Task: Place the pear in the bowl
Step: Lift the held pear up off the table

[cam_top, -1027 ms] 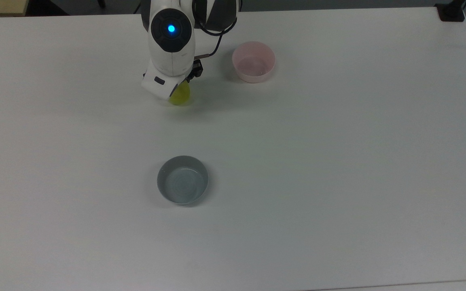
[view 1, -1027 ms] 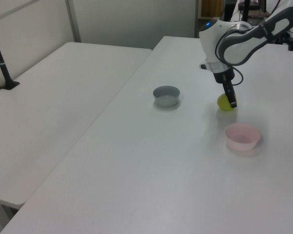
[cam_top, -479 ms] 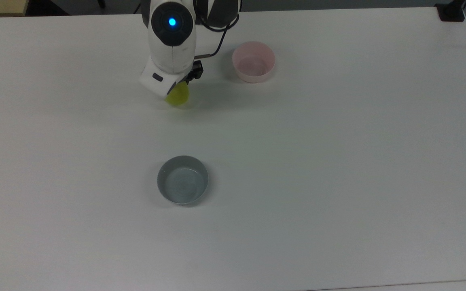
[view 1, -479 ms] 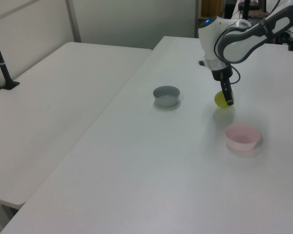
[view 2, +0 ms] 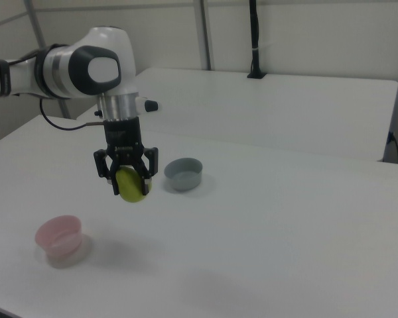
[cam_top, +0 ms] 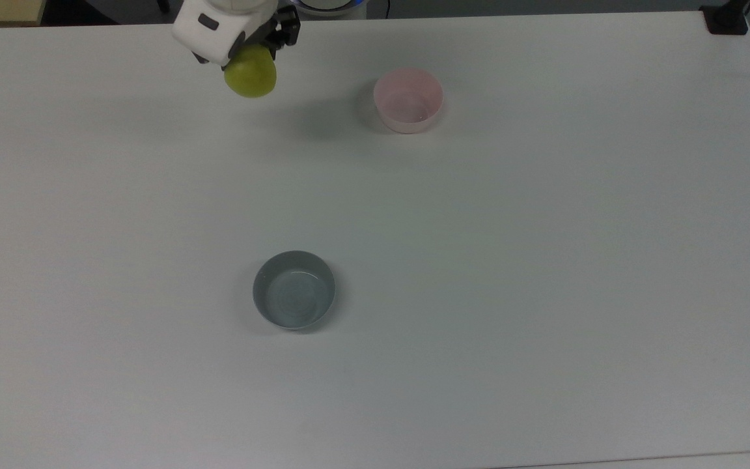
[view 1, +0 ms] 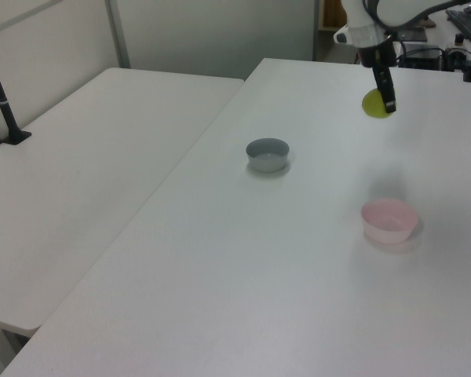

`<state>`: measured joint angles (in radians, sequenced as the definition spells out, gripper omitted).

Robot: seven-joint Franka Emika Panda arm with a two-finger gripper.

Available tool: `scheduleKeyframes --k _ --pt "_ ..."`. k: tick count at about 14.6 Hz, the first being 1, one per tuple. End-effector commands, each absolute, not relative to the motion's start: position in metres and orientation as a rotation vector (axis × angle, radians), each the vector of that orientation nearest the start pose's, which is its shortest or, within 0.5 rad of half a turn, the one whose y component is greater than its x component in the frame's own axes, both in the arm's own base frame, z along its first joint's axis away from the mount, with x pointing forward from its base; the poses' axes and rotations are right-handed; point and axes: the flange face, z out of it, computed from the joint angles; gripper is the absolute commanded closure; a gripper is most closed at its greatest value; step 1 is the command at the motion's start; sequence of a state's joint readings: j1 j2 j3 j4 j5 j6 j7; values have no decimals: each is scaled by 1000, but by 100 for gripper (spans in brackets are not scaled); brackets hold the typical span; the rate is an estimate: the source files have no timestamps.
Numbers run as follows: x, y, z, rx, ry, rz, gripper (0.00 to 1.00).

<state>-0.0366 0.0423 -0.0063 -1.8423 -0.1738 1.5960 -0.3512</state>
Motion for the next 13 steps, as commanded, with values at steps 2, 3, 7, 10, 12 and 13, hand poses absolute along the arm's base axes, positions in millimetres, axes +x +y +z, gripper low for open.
scheduleKeyframes --k 2,3,7,10,12,13 --pt "542 3 475 -3106 -615 564 81" --pt "539 26 472 -3100 -633 603 81" --pt "518 99 472 -3003 -762 699 81" --pt "501 153 456 -2995 -817 757 80" --pt "485 186 450 -2940 -891 800 80" --pt "485 188 447 -2926 -877 815 80"
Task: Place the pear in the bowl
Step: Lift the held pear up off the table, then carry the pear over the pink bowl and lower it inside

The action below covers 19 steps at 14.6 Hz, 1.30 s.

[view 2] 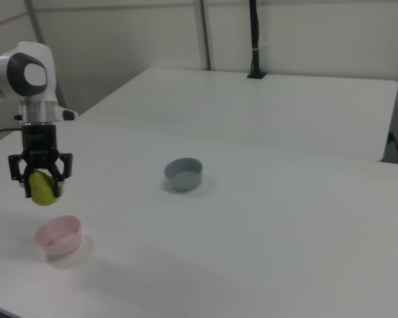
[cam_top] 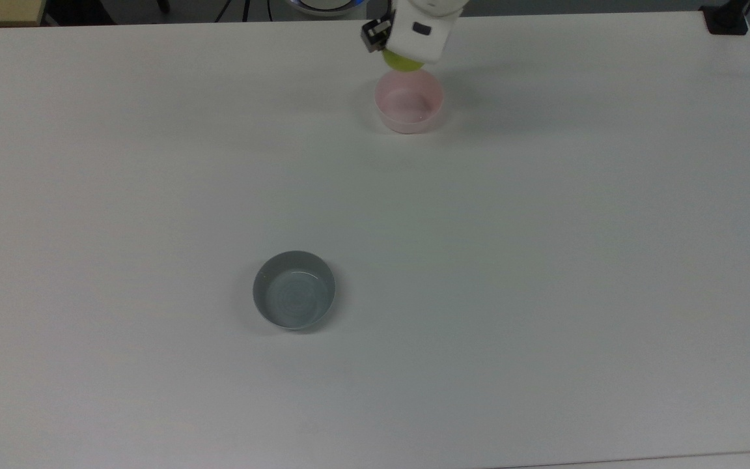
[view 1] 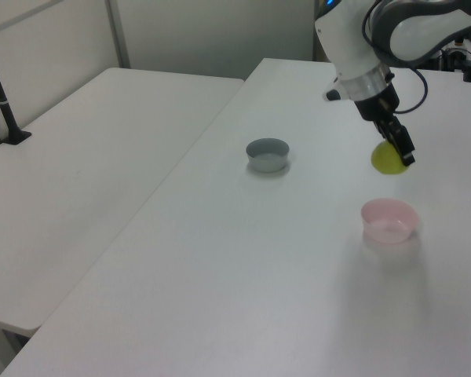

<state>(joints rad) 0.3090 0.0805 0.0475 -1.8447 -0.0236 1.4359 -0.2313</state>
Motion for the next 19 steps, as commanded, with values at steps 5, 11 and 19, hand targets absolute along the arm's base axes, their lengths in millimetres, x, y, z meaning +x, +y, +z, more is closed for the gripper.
scheduleKeyframes --k 5,11,19 --pt "488 205 396 -2883 -904 971 80" --pt "498 201 356 -2864 -874 1037 80" --pt "503 188 324 -2848 -831 1100 68"
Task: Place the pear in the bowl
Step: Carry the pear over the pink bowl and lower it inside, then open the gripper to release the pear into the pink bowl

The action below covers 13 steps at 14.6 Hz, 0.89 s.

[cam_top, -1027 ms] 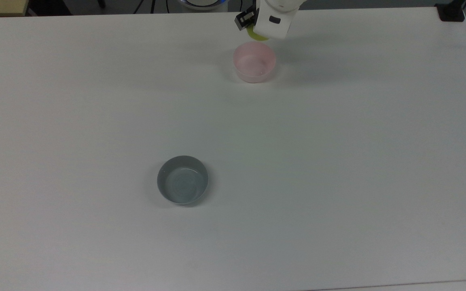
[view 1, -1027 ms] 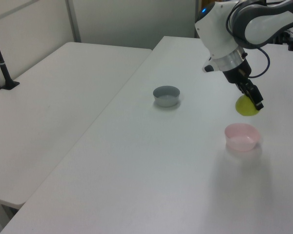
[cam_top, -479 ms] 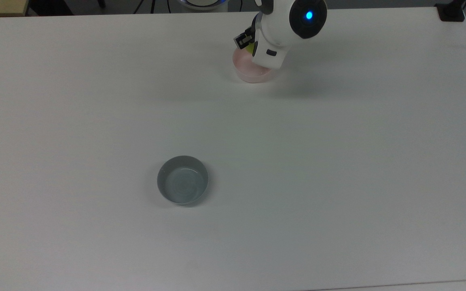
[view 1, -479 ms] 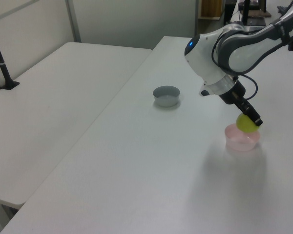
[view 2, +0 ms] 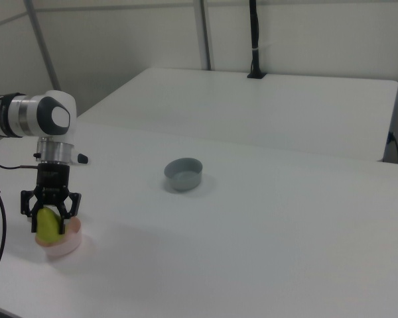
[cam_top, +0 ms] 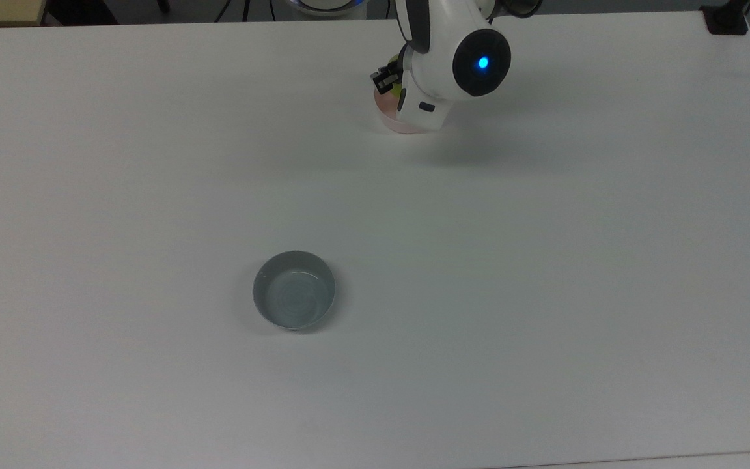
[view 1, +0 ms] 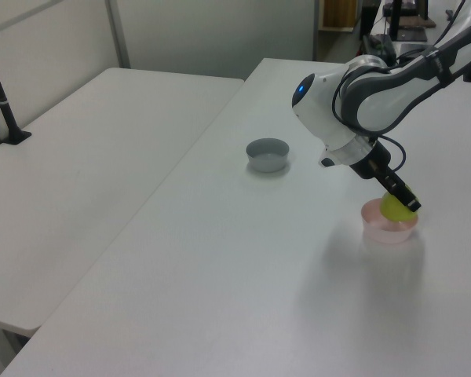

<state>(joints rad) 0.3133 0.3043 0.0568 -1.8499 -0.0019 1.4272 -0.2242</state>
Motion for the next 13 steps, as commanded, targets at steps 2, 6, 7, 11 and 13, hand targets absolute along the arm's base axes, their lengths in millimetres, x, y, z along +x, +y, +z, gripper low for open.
scheduleKeyframes --k 2,6,7,11,13 --pt "506 188 318 -2848 -828 1092 64" --pt "508 184 318 -2848 -816 1091 32" --pt "508 183 319 -2848 -816 1088 16" --pt "508 183 319 -2850 -815 1089 0" --pt "508 183 320 -2852 -813 1084 0"
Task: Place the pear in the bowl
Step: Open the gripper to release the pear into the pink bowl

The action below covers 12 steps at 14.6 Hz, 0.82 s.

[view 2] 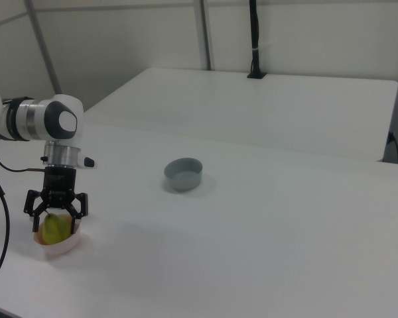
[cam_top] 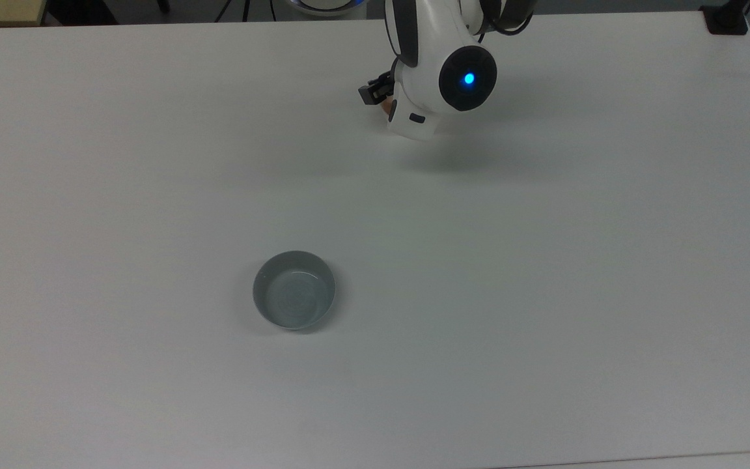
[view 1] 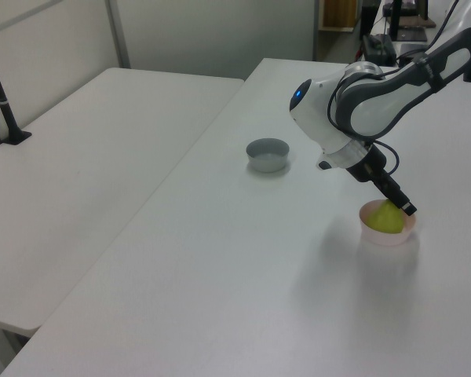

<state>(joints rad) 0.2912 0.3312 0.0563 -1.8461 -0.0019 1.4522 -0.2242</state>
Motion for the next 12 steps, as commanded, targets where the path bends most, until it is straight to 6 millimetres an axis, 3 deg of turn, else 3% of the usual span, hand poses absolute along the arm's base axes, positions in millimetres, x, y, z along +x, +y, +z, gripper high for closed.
scheduleKeyframes --k 1,7,12 --pt "509 183 322 -2853 -813 1080 0" --pt "511 183 364 -2948 -722 959 0" --pt "514 159 442 -3041 -602 687 0"
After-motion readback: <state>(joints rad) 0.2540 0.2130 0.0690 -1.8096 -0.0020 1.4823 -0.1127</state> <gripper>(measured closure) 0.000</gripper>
